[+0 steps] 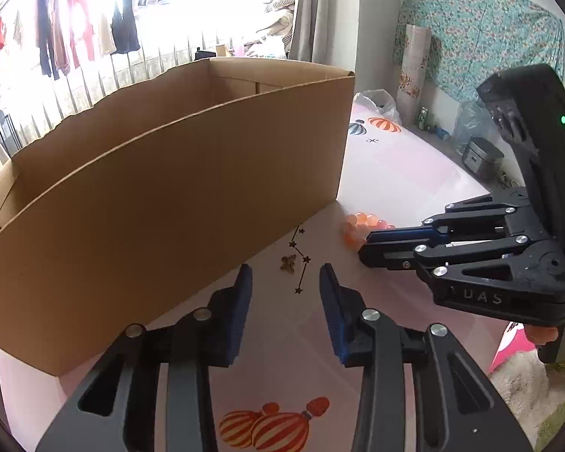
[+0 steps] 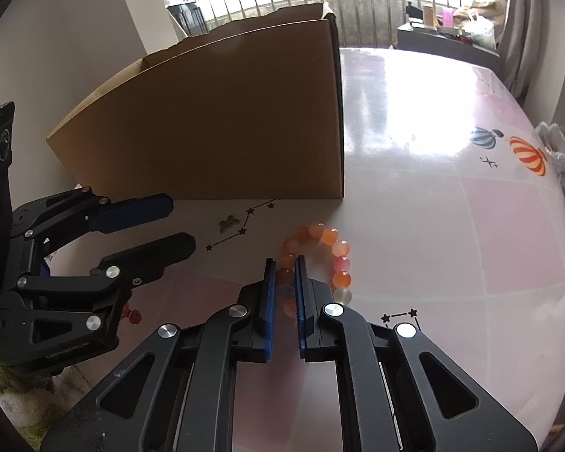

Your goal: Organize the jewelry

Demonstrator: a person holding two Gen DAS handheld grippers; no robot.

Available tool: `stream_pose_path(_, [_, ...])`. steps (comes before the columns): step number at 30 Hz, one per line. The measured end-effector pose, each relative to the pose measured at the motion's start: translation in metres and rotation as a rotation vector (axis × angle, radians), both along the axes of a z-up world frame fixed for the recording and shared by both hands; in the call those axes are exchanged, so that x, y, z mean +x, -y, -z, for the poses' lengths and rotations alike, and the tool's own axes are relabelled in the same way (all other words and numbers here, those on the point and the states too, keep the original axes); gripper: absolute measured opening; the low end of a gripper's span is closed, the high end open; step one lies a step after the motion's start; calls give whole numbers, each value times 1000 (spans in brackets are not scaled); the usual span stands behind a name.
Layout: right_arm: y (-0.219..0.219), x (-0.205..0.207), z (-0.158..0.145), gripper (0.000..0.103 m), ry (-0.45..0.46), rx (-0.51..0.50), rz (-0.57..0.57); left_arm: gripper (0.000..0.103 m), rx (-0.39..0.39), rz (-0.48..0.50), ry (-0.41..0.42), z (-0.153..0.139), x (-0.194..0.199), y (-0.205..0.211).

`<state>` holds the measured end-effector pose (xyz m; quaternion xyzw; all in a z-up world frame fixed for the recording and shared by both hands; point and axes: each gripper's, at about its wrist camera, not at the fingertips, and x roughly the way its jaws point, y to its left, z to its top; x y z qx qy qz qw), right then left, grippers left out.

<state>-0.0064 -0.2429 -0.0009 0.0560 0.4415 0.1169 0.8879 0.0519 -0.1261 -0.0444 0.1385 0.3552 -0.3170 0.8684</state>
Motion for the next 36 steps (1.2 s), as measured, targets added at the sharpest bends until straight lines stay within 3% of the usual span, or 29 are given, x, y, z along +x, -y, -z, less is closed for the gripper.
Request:
stream_pose_path(6, [6, 7, 1, 8, 4, 62, 15, 20, 44, -16, -27, 9, 15, 12])
stream_pose_path(12, [14, 1, 7, 8, 10, 95, 19, 17, 64, 7, -55, 14, 22, 20])
stream_pose_path(16, [22, 0, 10, 8, 12, 116, 23, 7, 90, -2, -47, 13, 21, 22])
stream_pose_path(24, [18, -2, 11, 8, 9, 106, 40, 7, 106, -69, -111, 6, 27, 18])
stream_pose_path(36, [-2, 8, 10, 8, -20, 97, -30, 7, 99, -182, -169, 4, 22, -12])
